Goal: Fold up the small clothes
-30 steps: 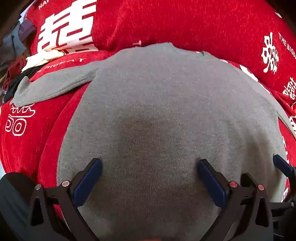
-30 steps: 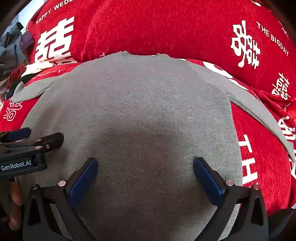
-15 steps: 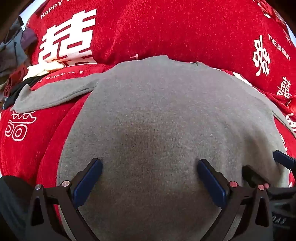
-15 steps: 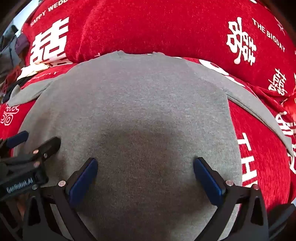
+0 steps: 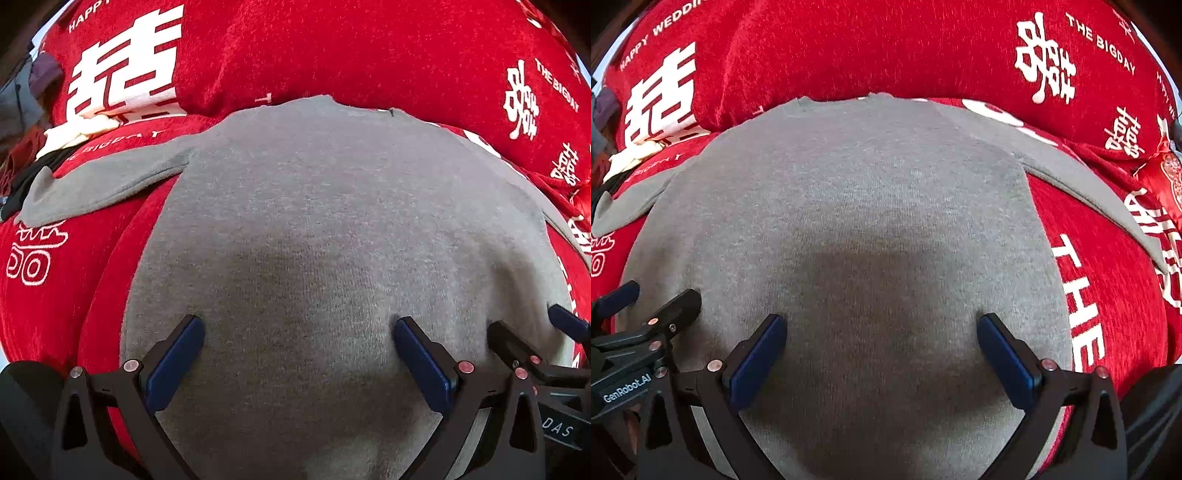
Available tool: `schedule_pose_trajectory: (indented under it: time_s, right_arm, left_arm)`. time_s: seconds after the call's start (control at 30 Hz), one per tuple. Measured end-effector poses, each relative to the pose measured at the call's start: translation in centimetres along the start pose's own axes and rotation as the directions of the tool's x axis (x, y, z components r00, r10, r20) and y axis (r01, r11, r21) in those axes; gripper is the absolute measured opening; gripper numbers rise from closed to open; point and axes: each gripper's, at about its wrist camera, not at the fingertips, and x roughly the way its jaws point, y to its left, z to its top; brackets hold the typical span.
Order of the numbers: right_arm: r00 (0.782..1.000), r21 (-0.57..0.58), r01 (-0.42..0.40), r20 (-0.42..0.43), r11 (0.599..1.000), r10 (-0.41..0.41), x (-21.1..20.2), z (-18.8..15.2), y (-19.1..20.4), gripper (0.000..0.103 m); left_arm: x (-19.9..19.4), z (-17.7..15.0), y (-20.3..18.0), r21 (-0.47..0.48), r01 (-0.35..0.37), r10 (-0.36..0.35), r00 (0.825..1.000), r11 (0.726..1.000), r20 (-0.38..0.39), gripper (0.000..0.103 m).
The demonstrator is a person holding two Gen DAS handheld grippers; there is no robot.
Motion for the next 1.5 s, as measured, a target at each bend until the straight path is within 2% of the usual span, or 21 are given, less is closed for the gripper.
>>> schedule_pose_trajectory:
  time_s: [0.17, 0.4, 0.63, 0.77, 0.83, 0.93, 1.03, 1.13, 1.27, 1.5]
  right_arm:
    - [0.995, -0.042, -0.01, -0.1, 0.999, 0.006, 0.4, 1.0, 0.3, 0.103]
    - [0.984, -0.038, -0.016, -0.18, 0.999, 0.009, 0.7, 1.6, 0.3, 0.103]
    - [0.985, -0.082, -0.026, -0.171, 0.996, 0.012, 0.7, 1.6, 0.3, 0.103]
    - [0.978, -0.112, -0.036, -0.21, 0.993, 0.012, 0.7, 2.3, 0.4, 0.103]
    - [0.981, -0.108, -0.046, -0.193, 0.993, 0.024, 0.2, 2.9, 0.2, 0.103]
    - [0.994, -0.112, -0.028, -0.105, 0.993, 0.017, -1.6, 4.5, -0.2, 0.103]
    - [0.999, -0.116, -0.015, -0.038, 0.993, 0.01, -2.6, 6.6, -0.7, 0.103]
    - [1.0, -0.112, -0.009, -0.011, 0.994, 0.008, -2.6, 8.8, -1.3, 0.103]
    - [1.0, -0.083, -0.015, 0.017, 0.996, 0.017, -2.6, 11.2, -2.4, 0.103]
    - [0.999, -0.067, -0.019, 0.025, 0.998, 0.02, -1.2, 13.6, -3.1, 0.103]
  left_arm:
    - [0.1, 0.1, 0.1, 0.0, -0.001, 0.001, 1.0, 1.0, -0.016, 0.103]
    - [0.1, 0.3, 0.1, -0.008, -0.009, 0.009, 1.0, 1.0, -0.022, 0.103]
    - [0.5, 1.3, 0.2, -0.005, -0.007, 0.007, 0.996, 1.0, -0.092, 0.103]
    - [0.6, 1.7, 0.1, 0.015, -0.008, 0.01, 0.991, 1.0, -0.136, 0.103]
    - [0.5, 2.3, -0.1, 0.036, -0.025, 0.031, 0.985, 0.999, -0.171, 0.103]
    - [-1.0, 4.0, 0.1, 0.025, -0.076, 0.078, 0.991, 0.997, -0.113, 0.103]
    - [-1.8, 6.9, 0.1, -0.027, -0.042, 0.039, 0.994, 0.999, -0.104, 0.103]
    - [-1.9, 9.4, -0.5, -0.05, -0.026, 0.021, 0.995, 0.998, -0.099, 0.103]
    - [-1.8, 12.1, -2.5, -0.023, -0.033, 0.031, 0.997, 0.999, -0.073, 0.103]
    - [-0.2, 14.0, -4.0, -0.038, -0.052, 0.048, 0.994, 0.998, -0.102, 0.103]
